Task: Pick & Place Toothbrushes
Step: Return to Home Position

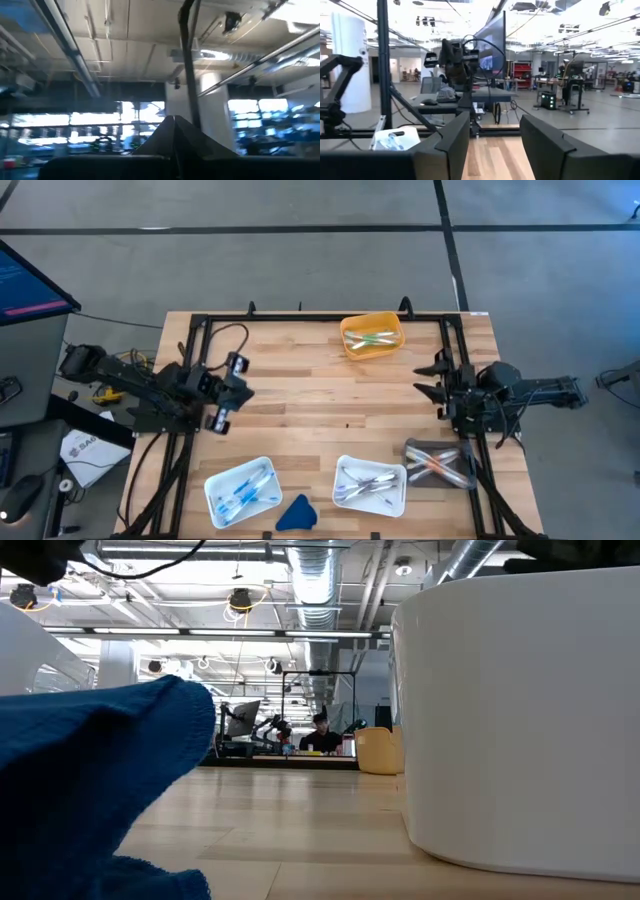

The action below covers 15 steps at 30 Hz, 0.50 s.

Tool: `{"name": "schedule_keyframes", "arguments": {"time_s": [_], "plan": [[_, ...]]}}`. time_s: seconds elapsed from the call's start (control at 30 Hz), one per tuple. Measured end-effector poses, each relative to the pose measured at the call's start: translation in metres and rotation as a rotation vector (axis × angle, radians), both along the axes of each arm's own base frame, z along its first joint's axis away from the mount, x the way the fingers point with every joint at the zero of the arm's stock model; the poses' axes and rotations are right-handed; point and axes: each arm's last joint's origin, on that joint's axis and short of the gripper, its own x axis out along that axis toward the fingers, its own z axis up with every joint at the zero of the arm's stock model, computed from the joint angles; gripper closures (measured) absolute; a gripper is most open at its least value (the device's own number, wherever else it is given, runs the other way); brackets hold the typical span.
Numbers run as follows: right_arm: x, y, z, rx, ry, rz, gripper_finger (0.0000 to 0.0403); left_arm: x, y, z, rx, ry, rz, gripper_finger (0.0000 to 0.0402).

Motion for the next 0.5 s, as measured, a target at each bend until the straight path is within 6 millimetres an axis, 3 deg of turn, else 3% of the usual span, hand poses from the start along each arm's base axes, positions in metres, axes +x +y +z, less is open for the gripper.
{"name": "schedule_keyframes", "arguments": {"time_s": [0.13, 0.37, 0.5], "plan": [[0.0, -0.002, -0.002, -0.02, 0.026, -0.031, 0.0237, 0.004, 0.012, -0.012, 0.106, 0.054, 0.173, 0.0398], [0.002, -0.011, -0.012, -0.072, 0.139, -0.169, 0.0234, 0.006, 0.046, -0.053, 0.058, 0.254, 0.472, 0.0398], [0.001, -0.016, -0.015, -0.091, 0.178, -0.231, 0.0237, 0.008, 0.07, -0.062, 0.039, 0.299, 0.533, 0.0398]]}}
